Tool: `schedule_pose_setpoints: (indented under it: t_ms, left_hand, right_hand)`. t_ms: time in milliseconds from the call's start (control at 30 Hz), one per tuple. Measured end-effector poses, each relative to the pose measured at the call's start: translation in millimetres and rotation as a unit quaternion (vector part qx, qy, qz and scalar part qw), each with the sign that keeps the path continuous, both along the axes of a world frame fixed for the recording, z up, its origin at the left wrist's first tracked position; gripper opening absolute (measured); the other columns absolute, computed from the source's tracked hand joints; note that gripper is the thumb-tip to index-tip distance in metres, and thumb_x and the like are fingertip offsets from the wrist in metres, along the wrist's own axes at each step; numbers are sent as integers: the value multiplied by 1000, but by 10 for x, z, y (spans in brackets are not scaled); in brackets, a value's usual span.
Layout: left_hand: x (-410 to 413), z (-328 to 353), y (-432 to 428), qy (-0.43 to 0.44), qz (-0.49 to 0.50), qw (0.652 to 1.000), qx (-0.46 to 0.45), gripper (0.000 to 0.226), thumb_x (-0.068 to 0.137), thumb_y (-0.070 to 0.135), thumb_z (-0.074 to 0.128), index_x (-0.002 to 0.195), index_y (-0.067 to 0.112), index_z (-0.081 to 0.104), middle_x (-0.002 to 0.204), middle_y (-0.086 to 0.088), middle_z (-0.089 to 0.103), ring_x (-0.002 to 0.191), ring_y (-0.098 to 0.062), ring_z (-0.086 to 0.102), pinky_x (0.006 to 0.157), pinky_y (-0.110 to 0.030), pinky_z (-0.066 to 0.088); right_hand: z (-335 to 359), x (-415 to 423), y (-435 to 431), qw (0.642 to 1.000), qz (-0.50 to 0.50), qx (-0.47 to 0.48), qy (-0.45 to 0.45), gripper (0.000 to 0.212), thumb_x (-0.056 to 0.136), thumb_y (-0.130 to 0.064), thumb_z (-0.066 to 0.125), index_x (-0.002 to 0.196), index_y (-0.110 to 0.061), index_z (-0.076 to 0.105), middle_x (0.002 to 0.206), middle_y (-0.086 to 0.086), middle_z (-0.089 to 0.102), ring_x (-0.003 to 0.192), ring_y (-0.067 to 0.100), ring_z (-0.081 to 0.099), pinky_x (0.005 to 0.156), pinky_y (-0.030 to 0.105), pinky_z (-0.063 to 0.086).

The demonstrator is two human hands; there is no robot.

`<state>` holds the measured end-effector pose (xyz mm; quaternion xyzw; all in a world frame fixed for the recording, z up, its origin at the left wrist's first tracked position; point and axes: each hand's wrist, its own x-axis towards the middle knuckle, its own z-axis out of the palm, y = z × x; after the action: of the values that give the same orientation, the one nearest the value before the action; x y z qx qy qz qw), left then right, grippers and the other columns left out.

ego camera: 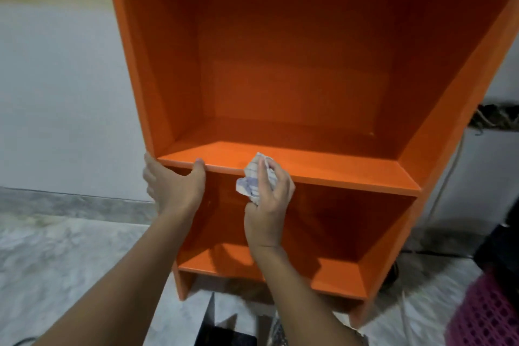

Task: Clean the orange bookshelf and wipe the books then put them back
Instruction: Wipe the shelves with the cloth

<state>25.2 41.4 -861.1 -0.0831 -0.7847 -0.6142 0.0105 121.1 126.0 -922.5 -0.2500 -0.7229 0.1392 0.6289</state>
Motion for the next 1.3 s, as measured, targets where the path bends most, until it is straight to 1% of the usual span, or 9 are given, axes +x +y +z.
schedule_pose_setpoints:
  t_ms: [167, 400, 600, 733, 867, 933, 1033, 1133, 1300]
  left_hand:
    - [-241, -47, -318, 78, -27, 996, 39, 49, 99, 49, 40, 142, 25, 43, 140, -3, 52, 125, -28, 52, 102, -46, 45]
    - [-632, 61, -605, 16, -98, 990, 97, 30, 102, 36, 32, 103, 28, 61, 110, -3, 68, 96, -20, 64, 92, -44, 53]
    - [-716, 10, -649, 34, -133, 988, 65, 31, 103, 32, 38, 122, 20, 61, 118, -7, 65, 105, -24, 60, 92, -42, 51]
    - [-540, -134, -456, 65, -86, 993, 52, 44, 100, 42, 49, 138, 20, 50, 133, -10, 59, 115, -33, 60, 89, -48, 52]
    - [-491, -194, -295, 91, -15, 994, 63, 45, 100, 43, 47, 138, 19, 52, 132, -9, 61, 117, -33, 60, 93, -53, 51]
    - [-495, -197, -277, 108, 10, 992, 63, 43, 100, 42, 47, 135, 18, 56, 129, -9, 64, 114, -32, 62, 92, -53, 52]
    - [-524, -157, -298, 154, 6, 986, 58, 42, 100, 41, 48, 134, 17, 58, 127, -9, 66, 110, -32, 64, 89, -54, 53]
    - [-591, -131, -325, 194, -18, 979, 53, 39, 101, 35, 50, 132, 16, 60, 123, -9, 67, 105, -30, 65, 87, -50, 55]
    - [-640, -124, -369, 224, -63, 972, 37, 37, 101, 34, 47, 133, 19, 60, 123, -6, 67, 100, -27, 67, 84, -49, 57]
  right_hand:
    - [39, -524, -388, 997, 55, -16, -60, 73, 76, 19, 54, 140, -17, 50, 138, 2, 45, 130, 20, 36, 95, 28, 50]
    - [244, -1155, -795, 965, 183, -15, -190, 64, 84, 11, 59, 141, -18, 51, 139, 1, 43, 132, 17, 36, 106, 25, 38]
    - [988, -546, -450, 869, 369, -69, -322, 56, 73, 16, 52, 118, -12, 70, 122, 2, 64, 111, 8, 57, 92, 8, 41]
    - [1504, 26, 222, 932, 255, -134, -221, 54, 76, 13, 50, 109, -25, 71, 102, -9, 68, 94, -3, 62, 78, 8, 46]
    - [1747, 516, 1083, 946, 15, -224, -232, 27, 87, 0, 52, 99, -13, 72, 74, 0, 65, 65, 12, 64, 55, 21, 43]
    - [1673, 654, 1463, 910, -55, -307, -275, 32, 91, 0, 49, 119, -7, 64, 91, 10, 66, 78, 26, 66, 53, 26, 44]
    - [1449, 656, 1916, 886, -95, -310, -331, 37, 93, 2, 48, 126, -7, 61, 116, 11, 65, 91, 21, 63, 39, 12, 38]
    - [1334, 402, 2093, 857, -122, -265, -426, 33, 93, -7, 53, 124, -9, 64, 132, 18, 58, 117, 34, 58, 74, 27, 48]
    - [1238, -417, 2157, 875, -33, -224, -428, 34, 96, -16, 51, 127, -7, 61, 133, 18, 56, 118, 35, 56, 89, 36, 47]
